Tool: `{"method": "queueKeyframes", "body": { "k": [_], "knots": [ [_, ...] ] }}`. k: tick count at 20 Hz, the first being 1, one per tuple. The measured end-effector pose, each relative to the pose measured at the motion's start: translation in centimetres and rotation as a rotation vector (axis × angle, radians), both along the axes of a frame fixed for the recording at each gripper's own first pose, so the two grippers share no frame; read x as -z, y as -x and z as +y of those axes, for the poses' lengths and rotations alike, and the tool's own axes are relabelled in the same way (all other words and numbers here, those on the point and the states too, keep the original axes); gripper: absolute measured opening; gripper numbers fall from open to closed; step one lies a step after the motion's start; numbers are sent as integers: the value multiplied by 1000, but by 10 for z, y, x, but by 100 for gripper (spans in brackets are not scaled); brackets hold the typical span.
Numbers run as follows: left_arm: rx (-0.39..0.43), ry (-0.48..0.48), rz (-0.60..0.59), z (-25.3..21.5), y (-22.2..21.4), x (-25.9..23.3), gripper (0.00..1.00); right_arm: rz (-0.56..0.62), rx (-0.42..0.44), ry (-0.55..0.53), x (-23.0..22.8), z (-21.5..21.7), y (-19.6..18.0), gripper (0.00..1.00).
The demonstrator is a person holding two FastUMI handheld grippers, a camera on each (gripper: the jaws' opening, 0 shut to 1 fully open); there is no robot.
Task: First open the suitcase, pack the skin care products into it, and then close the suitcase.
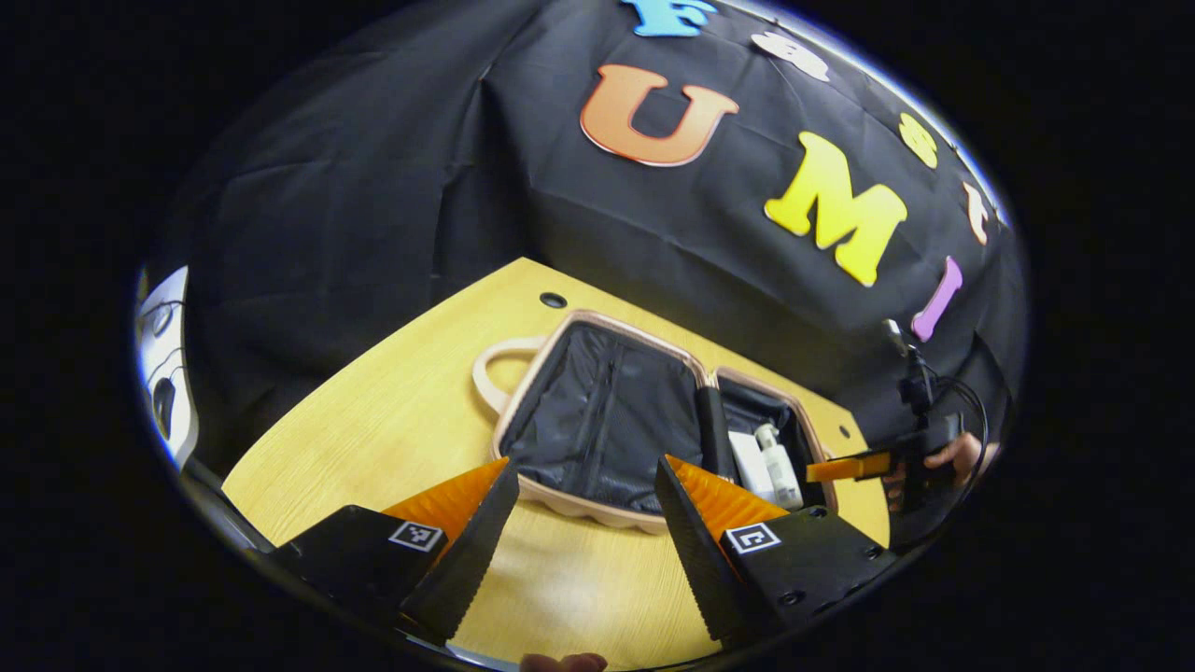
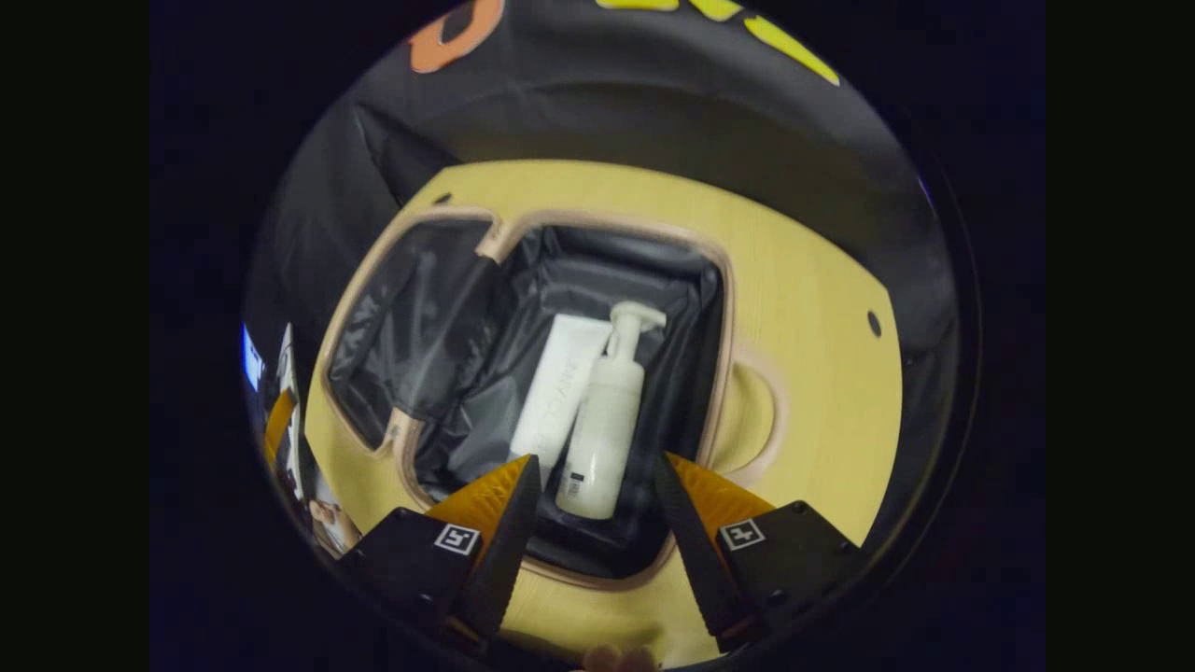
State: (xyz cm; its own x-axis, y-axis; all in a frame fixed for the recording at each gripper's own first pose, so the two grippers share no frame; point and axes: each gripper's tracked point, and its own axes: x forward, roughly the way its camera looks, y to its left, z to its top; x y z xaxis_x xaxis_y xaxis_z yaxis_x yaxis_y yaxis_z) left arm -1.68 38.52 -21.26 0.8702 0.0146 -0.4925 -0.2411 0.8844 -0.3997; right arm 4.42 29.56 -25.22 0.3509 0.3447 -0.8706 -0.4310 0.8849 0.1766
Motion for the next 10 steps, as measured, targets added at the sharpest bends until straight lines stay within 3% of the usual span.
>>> {"method": "queueKeyframes", "body": {
  "k": [2, 4, 7, 10],
  "knots": [
    [-4, 149, -43, 15, -11, 7, 94, -151, -93, -112, -40, 9, 2, 75],
    [-31, 304, -70, 36, -23, 15, 94, -217, -137, -182, -72, 8, 16, 75],
    [-86, 459, -126, 72, -45, 31, 94, -217, -156, -272, -106, 1, 40, 75],
    [-131, 654, -197, 93, -67, 41, 94, -159, -80, -361, -122, -11, 51, 75]
  ]
}}
